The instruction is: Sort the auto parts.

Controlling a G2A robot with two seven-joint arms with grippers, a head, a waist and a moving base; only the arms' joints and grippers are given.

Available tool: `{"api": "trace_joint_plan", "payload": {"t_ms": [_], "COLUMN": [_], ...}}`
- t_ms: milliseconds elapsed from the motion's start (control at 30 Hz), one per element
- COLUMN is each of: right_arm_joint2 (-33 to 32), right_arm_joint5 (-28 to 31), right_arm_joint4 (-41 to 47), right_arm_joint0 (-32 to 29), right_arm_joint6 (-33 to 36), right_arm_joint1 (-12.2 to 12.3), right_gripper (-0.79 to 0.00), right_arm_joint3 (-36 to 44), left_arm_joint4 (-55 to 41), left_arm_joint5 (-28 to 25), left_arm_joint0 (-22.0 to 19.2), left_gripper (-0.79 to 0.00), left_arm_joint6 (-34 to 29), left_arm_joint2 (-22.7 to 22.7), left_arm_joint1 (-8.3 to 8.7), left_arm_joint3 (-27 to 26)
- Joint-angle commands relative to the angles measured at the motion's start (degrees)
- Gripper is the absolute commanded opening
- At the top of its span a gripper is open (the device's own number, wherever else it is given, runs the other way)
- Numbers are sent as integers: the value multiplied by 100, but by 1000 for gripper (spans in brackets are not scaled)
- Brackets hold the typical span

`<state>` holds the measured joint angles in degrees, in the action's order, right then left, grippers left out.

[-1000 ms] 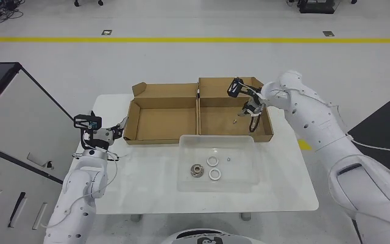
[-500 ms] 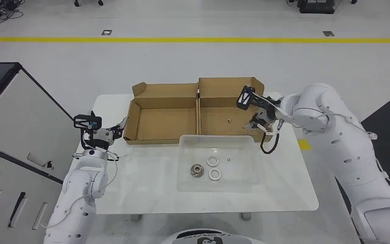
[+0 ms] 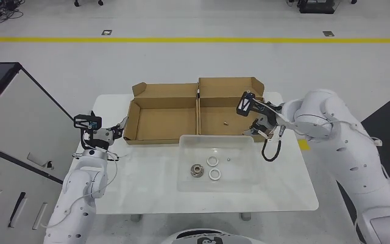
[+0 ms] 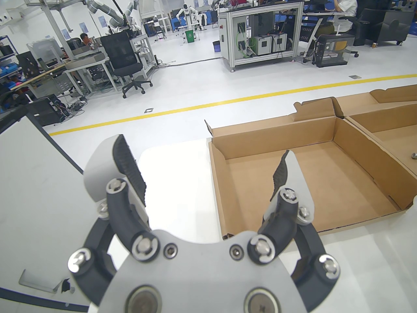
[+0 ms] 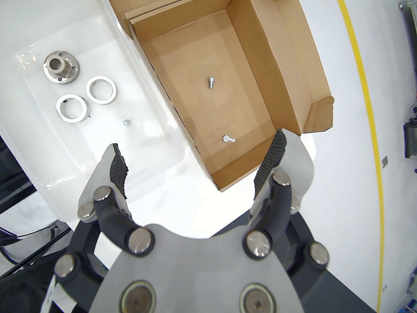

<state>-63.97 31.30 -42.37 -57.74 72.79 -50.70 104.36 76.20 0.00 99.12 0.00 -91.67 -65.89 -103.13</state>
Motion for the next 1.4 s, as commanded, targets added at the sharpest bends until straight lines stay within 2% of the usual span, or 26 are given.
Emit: {"api": "trace_joint_plan", "payload": {"t_ms": [0,100,167,533,700,867,1233,1367], "right_arm_joint2": [15,378,837,3222,4264,4996,5126,5253], "right_arm_joint5": [38,45,13,-180,-172,-133,-116,-85], "right_arm_joint4": [-62,-65,52,1006,1517,1956,1990,1745], "right_arm_joint0": [-30,35,156,1623,2342,2921,3004,2880], "right_arm_joint6": [-19,-24,8,202,193,154,126,104], "right_arm_joint1": [13,80,143,437,411,303,277,187], "right_gripper": [0,0,0,0,0,0,0,0], "right_arm_joint3": [-17,140,222,134,-238,-562,-617,-634], "left_arm_joint4": [0,0,0,0,0,0,0,0], "left_arm_joint5": [0,0,0,0,0,0,0,0], "left_arm_joint0": [0,0,0,0,0,0,0,0], "left_gripper": [0,0,0,0,0,0,0,0], "left_arm_joint6": [0,0,0,0,0,0,0,0], "left_arm_joint2": [0,0,0,0,0,0,0,0], "left_arm_joint1": [0,0,0,0,0,0,0,0], "left_arm_joint3": [0,0,0,0,0,0,0,0]}}
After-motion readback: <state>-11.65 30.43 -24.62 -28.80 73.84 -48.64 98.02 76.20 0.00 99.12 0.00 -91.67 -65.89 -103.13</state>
